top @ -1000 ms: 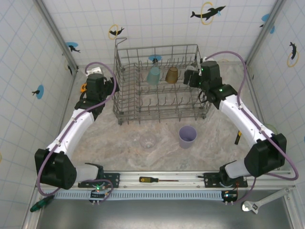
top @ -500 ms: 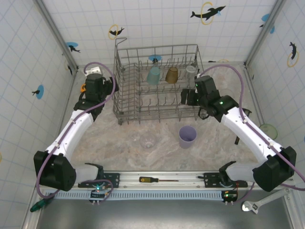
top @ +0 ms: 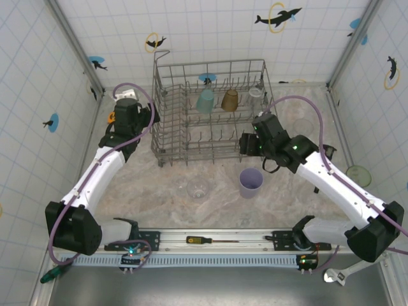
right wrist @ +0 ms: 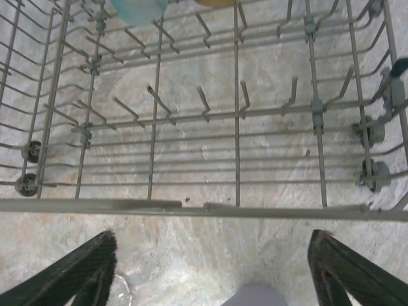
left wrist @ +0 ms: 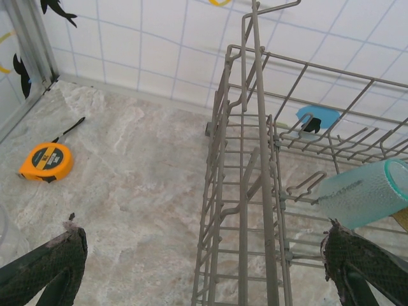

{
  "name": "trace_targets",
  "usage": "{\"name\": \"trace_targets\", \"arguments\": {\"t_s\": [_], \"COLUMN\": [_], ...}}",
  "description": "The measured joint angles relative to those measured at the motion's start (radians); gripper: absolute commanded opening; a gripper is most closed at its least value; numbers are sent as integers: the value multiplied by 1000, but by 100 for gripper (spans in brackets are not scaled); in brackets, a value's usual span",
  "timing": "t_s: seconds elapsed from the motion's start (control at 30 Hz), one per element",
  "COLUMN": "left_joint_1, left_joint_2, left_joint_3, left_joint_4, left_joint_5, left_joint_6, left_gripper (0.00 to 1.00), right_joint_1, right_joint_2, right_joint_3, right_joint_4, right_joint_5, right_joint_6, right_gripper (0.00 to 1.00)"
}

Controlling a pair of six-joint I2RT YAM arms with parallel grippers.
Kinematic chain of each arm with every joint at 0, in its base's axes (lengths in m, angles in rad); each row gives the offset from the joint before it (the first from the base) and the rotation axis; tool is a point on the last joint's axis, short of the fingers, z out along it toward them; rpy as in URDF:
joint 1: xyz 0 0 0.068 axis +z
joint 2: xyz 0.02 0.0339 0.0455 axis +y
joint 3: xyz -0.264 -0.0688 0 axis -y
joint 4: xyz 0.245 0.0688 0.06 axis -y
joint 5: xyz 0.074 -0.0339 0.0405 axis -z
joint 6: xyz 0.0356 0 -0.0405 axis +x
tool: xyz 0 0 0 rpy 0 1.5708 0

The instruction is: Load the cups into the dish rack

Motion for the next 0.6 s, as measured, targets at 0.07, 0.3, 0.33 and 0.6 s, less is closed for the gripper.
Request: {"name": "trace_targets", "arguments": {"t_s": [0.07,0.3,0.33,0.6], "left_joint_1": [0,0,0,0], "left_joint_2": [0,9,10,10], "left_joint_3": [0,0,0,0], "left_joint_4": [0,0,0,0], "left_joint_5": [0,0,0,12], "left_joint_6": [0,0,0,0], "left_gripper": [97,98,97,97], "right_joint_1": [10,74,93,235], "right_joint_2": [0,0,1,5], "right_joint_3": [0,0,0,-7], "right_joint_4": [-24,-96,-105,-126], "right_joint_5": [-3,-22,-23,-22], "right_joint_6": [18,98,117,254], "right_gripper": [73,61,61,54]}}
